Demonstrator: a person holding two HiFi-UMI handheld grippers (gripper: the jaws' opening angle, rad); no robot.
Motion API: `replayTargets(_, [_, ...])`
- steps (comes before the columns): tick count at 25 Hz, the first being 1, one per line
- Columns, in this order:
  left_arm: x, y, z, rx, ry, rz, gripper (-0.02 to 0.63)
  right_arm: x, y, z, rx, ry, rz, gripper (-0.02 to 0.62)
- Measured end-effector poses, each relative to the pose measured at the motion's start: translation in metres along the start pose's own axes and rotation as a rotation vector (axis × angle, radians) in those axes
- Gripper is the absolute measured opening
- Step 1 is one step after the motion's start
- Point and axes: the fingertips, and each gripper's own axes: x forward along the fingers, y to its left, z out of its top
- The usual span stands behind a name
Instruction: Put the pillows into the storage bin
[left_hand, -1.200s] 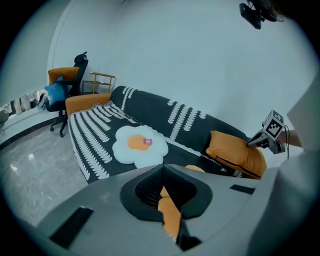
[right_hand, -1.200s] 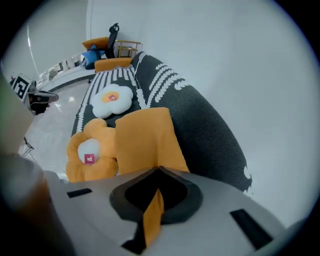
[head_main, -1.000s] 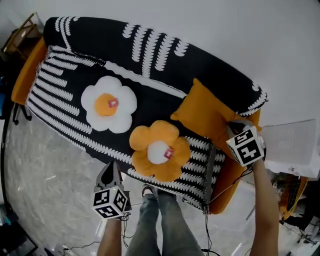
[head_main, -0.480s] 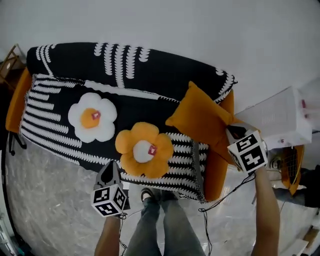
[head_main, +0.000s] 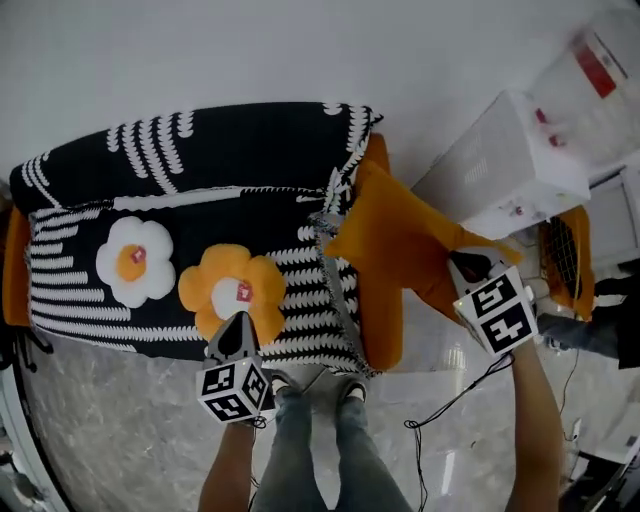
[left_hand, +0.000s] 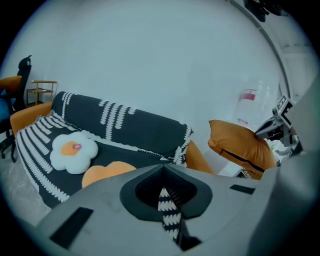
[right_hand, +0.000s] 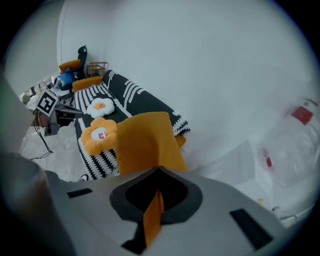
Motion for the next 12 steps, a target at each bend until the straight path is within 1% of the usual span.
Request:
replayTargets(3, [0.008, -0.058, -0.014, 0.043, 0.013, -0.060, 0.011, -0.019, -0.011, -0.055, 0.029, 0.032, 0.004, 0.005])
replayTargets(6, [0.012, -0.102, -0.034, 0.078, 0.035, -0.114, 0.011, -0.036, -0.011, -0.112, 0.051, 0.071, -0.001, 0.006])
replayTargets(9, [0.013, -0.132, -0.061, 0.098, 0.062, -0.128, 0.011, -0.041, -0.008, -0.169, 0.084, 0.097, 0.011, 0.006])
replayTargets(12, [0.012, -0.153, -0.089, 0.113, 0.090, -0.129, 0.011, -0.039, -0.001, -0.224, 0.121, 0.126, 0.032, 0.006])
